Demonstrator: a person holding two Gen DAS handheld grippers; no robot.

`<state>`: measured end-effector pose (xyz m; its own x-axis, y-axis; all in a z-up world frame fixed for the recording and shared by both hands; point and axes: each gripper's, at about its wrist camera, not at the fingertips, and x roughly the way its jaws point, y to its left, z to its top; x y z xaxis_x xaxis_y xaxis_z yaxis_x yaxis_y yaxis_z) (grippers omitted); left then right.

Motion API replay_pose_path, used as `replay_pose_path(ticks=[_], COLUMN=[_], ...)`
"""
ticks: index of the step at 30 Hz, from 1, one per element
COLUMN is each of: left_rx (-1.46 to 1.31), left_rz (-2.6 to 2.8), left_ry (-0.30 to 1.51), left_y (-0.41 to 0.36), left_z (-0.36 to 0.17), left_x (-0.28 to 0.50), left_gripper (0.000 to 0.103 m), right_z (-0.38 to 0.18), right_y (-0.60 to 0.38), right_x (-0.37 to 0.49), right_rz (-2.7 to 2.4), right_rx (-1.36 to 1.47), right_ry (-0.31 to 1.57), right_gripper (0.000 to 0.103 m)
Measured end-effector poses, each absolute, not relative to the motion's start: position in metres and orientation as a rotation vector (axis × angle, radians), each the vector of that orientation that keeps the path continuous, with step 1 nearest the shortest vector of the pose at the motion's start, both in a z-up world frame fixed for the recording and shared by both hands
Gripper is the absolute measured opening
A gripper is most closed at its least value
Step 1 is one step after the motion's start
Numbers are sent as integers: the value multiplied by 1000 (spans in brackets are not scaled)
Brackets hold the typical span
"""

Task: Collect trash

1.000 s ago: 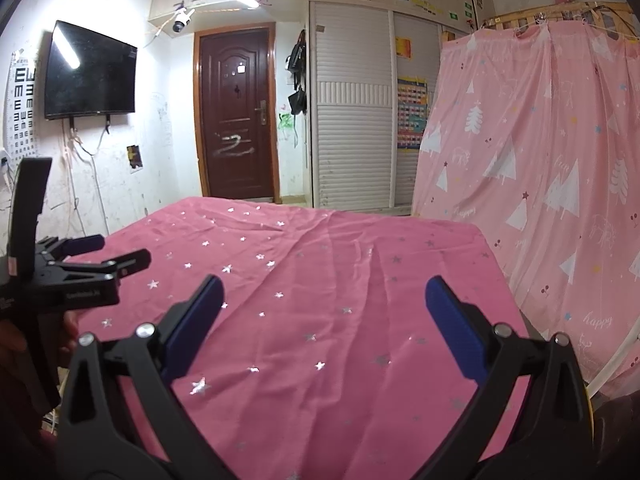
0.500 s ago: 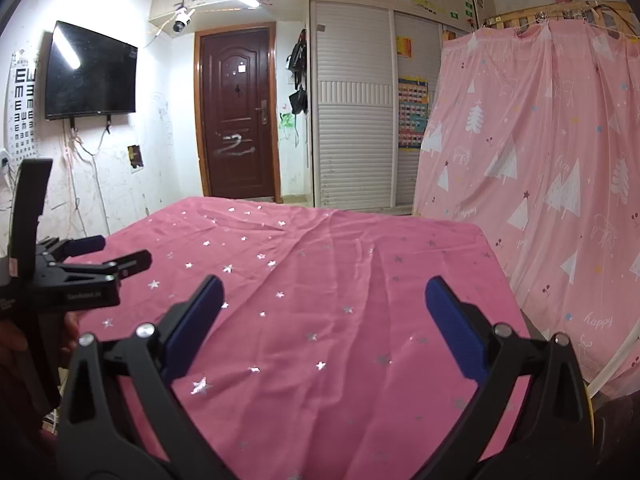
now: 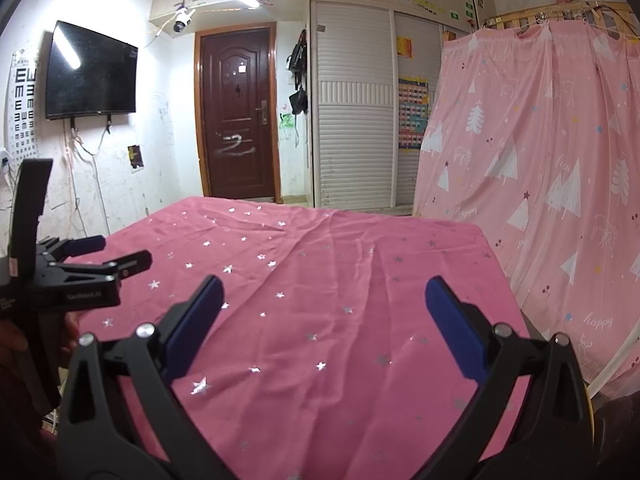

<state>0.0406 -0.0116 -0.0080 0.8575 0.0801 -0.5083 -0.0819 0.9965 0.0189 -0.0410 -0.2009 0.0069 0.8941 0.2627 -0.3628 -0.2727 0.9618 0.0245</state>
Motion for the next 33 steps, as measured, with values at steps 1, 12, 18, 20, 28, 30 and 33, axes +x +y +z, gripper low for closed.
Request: replay_pose_path(ticks=[1, 12, 18, 20, 28, 30, 33], left_rx=[-3, -2, 2, 2, 19, 18, 16], left_rz=[85, 85, 83, 84, 87, 84, 83], left_ry=[534, 534, 535, 534, 517, 522, 526], left_y=[-12, -12, -12, -11, -14, -13, -12], left_z=[-8, -8, -9, -9, -9, -8, -8], left_x=[40, 40, 40, 40, 37, 38, 39], left_gripper=[95, 95, 95, 95, 95, 95, 95], right_z=[8, 7, 7, 7, 7, 7, 7], right_y=[-202, -202, -201, -201, -201, -200, -200], right_x=[-42, -41, -42, -42, -42, -42, -41], right_rz=[277, 277, 278, 278, 278, 278, 277], right_rx=[-24, -25, -26, -26, -27, -28, -29], right_ry=[370, 371, 371, 371, 370, 371, 372], right_gripper=[97, 97, 97, 97, 97, 97, 97])
